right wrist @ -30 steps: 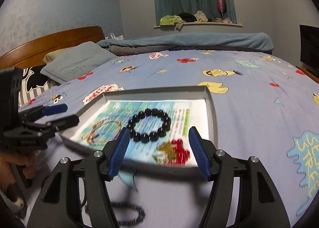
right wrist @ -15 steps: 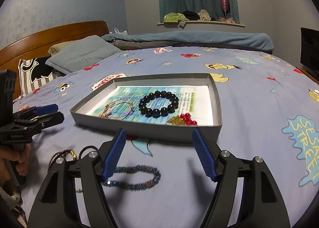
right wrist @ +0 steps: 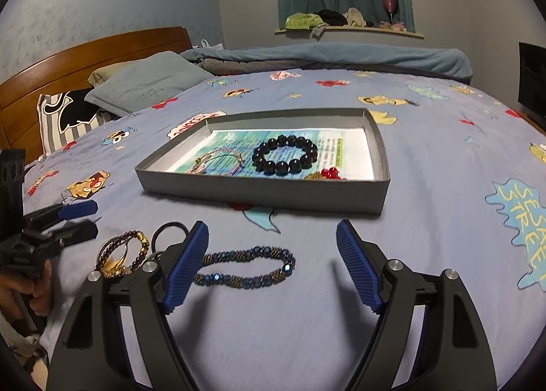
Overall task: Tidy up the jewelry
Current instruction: 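Grasp the gold bead bangle from the pile with the left tool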
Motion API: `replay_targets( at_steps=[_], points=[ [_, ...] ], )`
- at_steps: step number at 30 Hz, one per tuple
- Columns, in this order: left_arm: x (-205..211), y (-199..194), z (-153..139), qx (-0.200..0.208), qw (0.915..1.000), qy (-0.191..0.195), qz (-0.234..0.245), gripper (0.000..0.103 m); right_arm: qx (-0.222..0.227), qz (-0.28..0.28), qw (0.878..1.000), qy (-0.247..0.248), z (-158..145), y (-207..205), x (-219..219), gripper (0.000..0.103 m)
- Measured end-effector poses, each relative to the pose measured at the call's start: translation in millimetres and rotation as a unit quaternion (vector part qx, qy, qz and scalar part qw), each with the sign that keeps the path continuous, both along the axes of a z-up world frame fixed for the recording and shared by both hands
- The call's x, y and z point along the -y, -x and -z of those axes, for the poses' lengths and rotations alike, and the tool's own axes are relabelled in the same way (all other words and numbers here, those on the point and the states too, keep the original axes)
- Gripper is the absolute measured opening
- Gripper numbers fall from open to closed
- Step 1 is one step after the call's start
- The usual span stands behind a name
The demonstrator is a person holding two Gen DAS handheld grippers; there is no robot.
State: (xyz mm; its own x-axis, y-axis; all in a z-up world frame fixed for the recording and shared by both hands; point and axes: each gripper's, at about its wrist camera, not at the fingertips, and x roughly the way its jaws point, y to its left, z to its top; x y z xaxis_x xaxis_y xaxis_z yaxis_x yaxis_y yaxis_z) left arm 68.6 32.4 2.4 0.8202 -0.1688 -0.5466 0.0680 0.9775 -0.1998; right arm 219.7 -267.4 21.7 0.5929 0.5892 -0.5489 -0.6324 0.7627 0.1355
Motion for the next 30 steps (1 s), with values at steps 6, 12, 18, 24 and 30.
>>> replay_targets(
  at_steps=[6, 12, 18, 24, 30],
  points=[
    [12.6, 14.0, 5.4, 0.007, 0.9994, -0.001, 0.034, 0.09, -0.019, -0.004, 1.0, 0.008, 4.8, 2.8, -1.0, 0.078],
    [24.1, 25.6, 0.6, 0.035, 0.9974, -0.011, 0.062, 0.089, -0.035, -0.004, 0.999, 0.013, 9.1, 0.0, -2.3, 0.078],
    [46.9, 29.7, -1.4, 0.042, 0.9934, -0.029, 0.102, 0.08, -0.034, 0.001, 0.999, 0.004, 7.8, 0.7, 1.6, 0.078],
    [69.1, 16.8, 4.1, 0.013, 0.9895, -0.064, 0.129, 0.069, -0.04, 0.004, 0.999, -0.008, 7.1, 3.5, 8.2, 0.078],
    [73.2, 2.2, 12.6, -0.023, 0.9896, -0.082, 0.116, 0.054, -0.041, 0.002, 0.999, -0.013, 6.3, 5.7, 10.1, 0.078]
  ],
)
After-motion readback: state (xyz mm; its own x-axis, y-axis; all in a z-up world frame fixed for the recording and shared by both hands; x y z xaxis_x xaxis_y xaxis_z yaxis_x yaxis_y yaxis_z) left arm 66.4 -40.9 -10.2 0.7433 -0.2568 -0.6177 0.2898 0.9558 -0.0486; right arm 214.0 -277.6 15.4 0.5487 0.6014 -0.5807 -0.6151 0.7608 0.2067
